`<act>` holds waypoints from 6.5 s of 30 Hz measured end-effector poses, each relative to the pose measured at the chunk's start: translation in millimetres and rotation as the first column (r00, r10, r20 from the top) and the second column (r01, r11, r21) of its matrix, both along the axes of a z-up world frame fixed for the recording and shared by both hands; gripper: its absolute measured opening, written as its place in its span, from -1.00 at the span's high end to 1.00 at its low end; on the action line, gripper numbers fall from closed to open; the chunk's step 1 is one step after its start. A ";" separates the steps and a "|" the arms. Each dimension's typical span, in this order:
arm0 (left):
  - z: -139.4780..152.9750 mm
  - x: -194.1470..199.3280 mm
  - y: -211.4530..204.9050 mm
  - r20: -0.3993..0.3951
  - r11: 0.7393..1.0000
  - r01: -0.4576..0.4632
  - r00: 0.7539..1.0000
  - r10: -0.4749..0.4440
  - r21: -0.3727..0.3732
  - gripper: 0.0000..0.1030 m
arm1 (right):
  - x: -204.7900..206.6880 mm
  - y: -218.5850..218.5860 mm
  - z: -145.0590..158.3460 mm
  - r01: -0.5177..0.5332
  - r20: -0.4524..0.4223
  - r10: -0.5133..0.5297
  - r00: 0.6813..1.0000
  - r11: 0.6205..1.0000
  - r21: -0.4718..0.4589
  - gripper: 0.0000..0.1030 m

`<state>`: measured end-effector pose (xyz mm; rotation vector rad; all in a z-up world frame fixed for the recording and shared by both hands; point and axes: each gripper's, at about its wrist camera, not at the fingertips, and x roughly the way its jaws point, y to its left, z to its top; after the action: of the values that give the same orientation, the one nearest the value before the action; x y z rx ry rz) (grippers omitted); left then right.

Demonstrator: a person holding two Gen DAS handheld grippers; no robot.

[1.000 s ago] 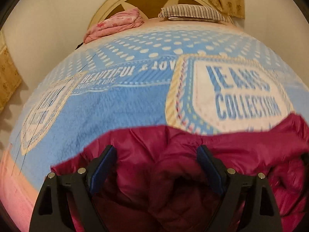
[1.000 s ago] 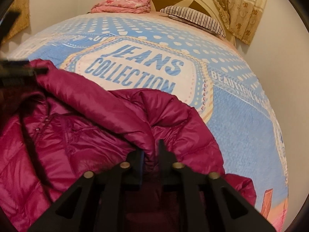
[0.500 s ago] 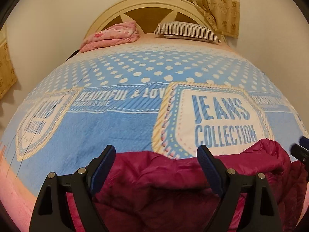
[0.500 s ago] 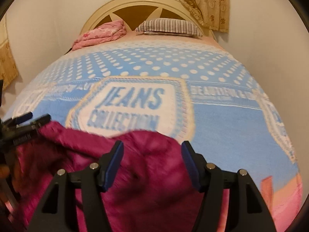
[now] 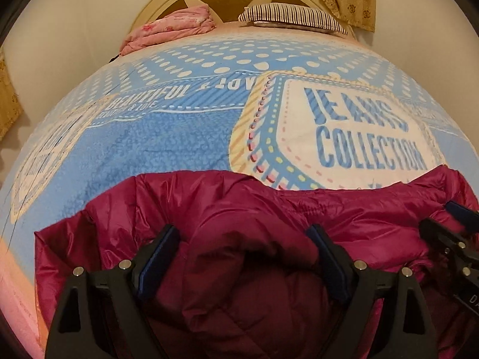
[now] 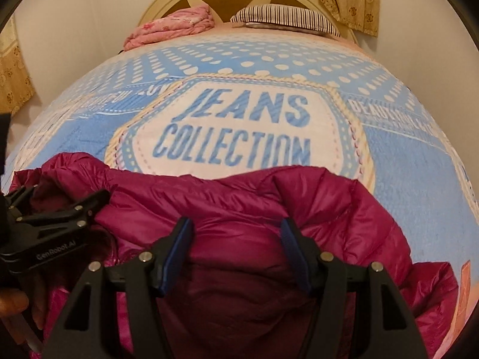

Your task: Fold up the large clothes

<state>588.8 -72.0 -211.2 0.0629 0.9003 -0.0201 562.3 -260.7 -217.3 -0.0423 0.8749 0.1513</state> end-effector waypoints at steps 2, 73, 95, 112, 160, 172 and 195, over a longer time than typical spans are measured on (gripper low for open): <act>-1.3 1.4 1.2 0.000 1.000 -0.003 1.000 0.003 -0.002 -0.73 | -0.2 -0.6 -1.8 0.000 0.002 0.000 1.000 1.000 -0.005 -0.26; 64.7 -176.4 57.8 0.067 0.992 0.038 0.997 -0.047 0.123 -0.83 | -126.2 -36.3 34.2 0.018 0.009 -0.018 1.000 0.997 -0.071 -0.80; 12.1 -406.2 120.4 -0.001 0.998 -0.036 0.999 0.036 0.054 -0.83 | -347.2 -86.4 -9.4 0.137 -0.041 -0.139 0.989 0.990 -0.042 -0.81; -0.5 -462.9 135.9 -0.008 0.998 0.011 1.000 -0.011 -0.056 -0.83 | -439.7 -89.1 -23.6 0.120 -0.028 -0.120 0.992 0.993 0.004 -0.69; 131.5 -298.1 121.9 0.285 0.987 0.123 0.954 -0.090 -0.101 0.90 | -327.7 -60.7 152.1 0.147 0.466 -0.170 0.868 0.985 0.086 0.88; 87.7 -219.9 122.6 0.211 0.982 -0.013 0.976 0.053 -0.187 0.28 | -230.0 -75.3 95.7 0.236 0.355 -0.246 0.902 0.969 0.073 0.88; 106.5 -230.6 62.2 0.419 0.968 -0.246 0.885 0.203 0.052 -0.78 | -203.4 -28.6 71.2 0.257 0.338 -0.211 0.917 0.962 -0.096 -0.65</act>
<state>358.2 -9.8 -104.7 0.0566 0.4798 0.2506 359.0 -289.3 -146.2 -0.0887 0.5523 -0.1403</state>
